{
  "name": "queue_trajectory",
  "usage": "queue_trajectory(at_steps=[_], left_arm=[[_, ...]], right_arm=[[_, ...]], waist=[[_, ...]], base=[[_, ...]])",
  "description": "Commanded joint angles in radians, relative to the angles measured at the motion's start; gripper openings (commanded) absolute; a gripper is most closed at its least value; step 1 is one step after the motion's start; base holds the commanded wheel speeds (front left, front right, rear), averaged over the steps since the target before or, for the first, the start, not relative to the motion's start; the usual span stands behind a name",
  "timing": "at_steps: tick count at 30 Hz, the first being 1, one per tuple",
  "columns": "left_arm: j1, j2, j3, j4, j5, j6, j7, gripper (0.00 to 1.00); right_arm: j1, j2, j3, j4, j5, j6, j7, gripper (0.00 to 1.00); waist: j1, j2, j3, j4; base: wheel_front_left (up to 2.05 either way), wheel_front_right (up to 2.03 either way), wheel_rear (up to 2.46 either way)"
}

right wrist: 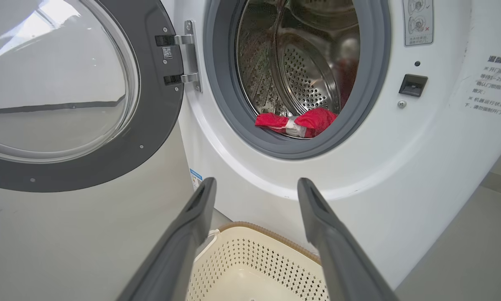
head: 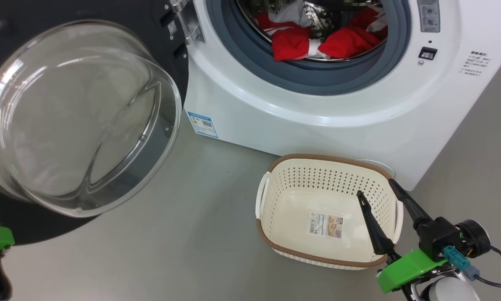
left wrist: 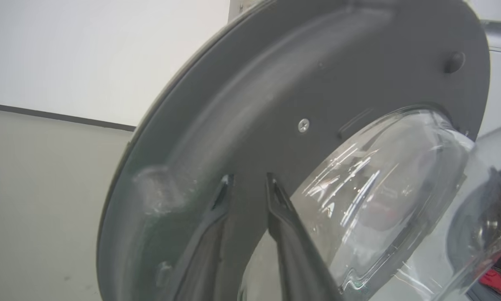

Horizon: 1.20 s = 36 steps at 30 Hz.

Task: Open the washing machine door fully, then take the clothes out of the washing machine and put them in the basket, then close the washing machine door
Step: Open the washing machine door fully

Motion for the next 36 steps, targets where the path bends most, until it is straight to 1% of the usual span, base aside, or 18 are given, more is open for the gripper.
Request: queue_trajectory(at_steps=[1,3,4,8,11,17,21,25,30,31,32,36], left_arm=[[0.01,0.045,0.04,-0.044,0.016,0.006,-0.012,1.0],[0.036,0.027,0.05,-0.107,0.036,0.002,-0.012,1.0],[0.048,0.017,0.051,-0.14,0.039,-0.007,-0.012,1.0],[0.078,-0.017,0.053,-0.299,0.049,-0.059,-0.012,1.0],[0.102,-0.038,0.044,-0.417,0.062,-0.09,-0.012,1.0],[0.142,-0.062,-0.069,-0.523,0.057,-0.127,0.012,1.0],[0.179,-0.057,-0.172,-0.553,0.035,-0.143,0.025,1.0],[0.218,-0.054,-0.233,-0.548,0.035,-0.146,0.019,1.0],[0.274,-0.047,-0.278,-0.524,0.06,-0.147,0.008,1.0],[0.287,-0.041,-0.282,-0.516,0.07,-0.147,0.006,1.0],[0.287,-0.041,-0.282,-0.516,0.07,-0.147,0.006,1.0],[0.336,-0.017,-0.287,-0.485,0.104,-0.147,-0.003,1.0]], right_arm=[[-0.021,0.006,0.022,-0.023,0.005,0.006,-0.006,1.0],[-0.019,0.01,0.02,-0.026,0.009,0.006,-0.006,1.0],[-0.018,0.012,0.019,-0.028,0.01,0.006,-0.006,1.0],[-0.011,0.019,-0.004,-0.035,0.024,0.006,-0.006,1.0],[-0.002,0.024,-0.029,-0.042,0.044,0.006,-0.006,1.0],[0.009,0.026,-0.054,-0.073,0.062,0.006,-0.006,1.0],[0.012,0.026,-0.078,-0.101,0.055,0.006,-0.006,1.0],[0.017,0.027,-0.102,-0.131,0.041,0.006,-0.006,1.0],[0.033,0.027,-0.116,-0.16,0.046,0.006,-0.006,1.0],[0.038,0.027,-0.117,-0.164,0.048,0.006,-0.006,1.0],[0.038,0.027,-0.117,-0.164,0.048,0.006,-0.006,1.0],[0.062,0.027,-0.109,-0.173,0.045,0.006,-0.006,1.0]], waist=[[0.0,0.0,-0.012,-0.008],[0.0,0.0,-0.024,-0.016],[0.0,0.0,-0.03,-0.022],[0.0,0.0,-0.053,-0.048],[0.0,0.0,-0.071,-0.074],[0.0,0.0,-0.098,-0.144],[0.0,0.0,-0.111,-0.202],[0.0,0.0,-0.119,-0.262],[0.0,0.0,-0.138,-0.337],[0.0,0.0,-0.144,-0.351],[0.0,0.0,-0.144,-0.351],[0.0,0.0,-0.166,-0.408]], base=[[0.0,0.0,0.0],[0.0,0.0,0.0],[0.0,0.0,0.0],[0.0,0.0,0.0],[0.0,0.0,0.0],[0.0,0.0,0.0],[0.0,0.0,0.0],[0.0,0.0,0.0],[0.0,0.0,0.0],[0.0,0.0,0.0],[0.0,0.0,0.0],[0.0,0.0,0.0]])
